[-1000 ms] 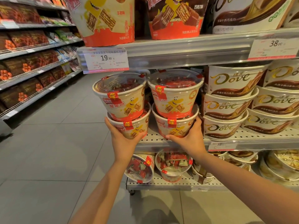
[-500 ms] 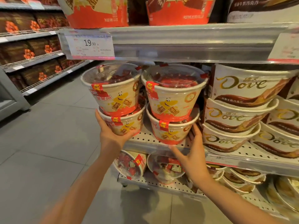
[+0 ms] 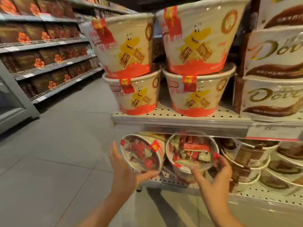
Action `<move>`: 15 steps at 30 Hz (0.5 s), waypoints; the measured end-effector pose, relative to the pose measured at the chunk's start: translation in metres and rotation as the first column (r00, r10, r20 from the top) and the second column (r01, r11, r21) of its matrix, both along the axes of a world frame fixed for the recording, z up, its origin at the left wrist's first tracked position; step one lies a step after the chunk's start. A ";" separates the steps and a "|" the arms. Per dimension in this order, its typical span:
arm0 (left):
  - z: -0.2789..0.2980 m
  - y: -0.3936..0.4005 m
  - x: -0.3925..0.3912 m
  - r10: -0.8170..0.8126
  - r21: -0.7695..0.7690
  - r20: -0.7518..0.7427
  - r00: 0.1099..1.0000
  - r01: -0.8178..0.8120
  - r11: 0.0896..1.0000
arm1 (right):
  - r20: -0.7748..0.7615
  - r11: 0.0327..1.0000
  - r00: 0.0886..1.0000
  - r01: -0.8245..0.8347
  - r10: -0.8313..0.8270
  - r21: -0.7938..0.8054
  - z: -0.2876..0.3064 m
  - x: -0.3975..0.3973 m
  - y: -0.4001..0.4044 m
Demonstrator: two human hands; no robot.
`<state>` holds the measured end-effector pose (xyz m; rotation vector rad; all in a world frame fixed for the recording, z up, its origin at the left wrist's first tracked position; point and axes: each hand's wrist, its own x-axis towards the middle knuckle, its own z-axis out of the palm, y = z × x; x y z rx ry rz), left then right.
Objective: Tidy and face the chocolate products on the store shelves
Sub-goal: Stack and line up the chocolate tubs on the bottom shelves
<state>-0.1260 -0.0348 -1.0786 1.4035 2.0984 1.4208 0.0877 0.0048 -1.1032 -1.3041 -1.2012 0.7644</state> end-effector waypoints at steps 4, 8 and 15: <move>-0.007 0.011 -0.002 -0.021 -0.082 0.046 0.999 0.025 0.996 | 0.011 0.990 0.991 0.131 -0.130 -0.057 -0.004 -0.008 0.006; -0.005 0.018 0.000 -0.053 -0.193 0.022 0.998 0.057 0.980 | 0.040 0.979 0.991 0.132 -0.127 -0.155 -0.007 -0.008 0.014; -0.009 0.024 0.007 -0.052 -0.137 -0.040 0.998 0.046 0.989 | -0.075 0.988 0.996 0.030 -0.042 -0.149 -0.005 -0.002 0.028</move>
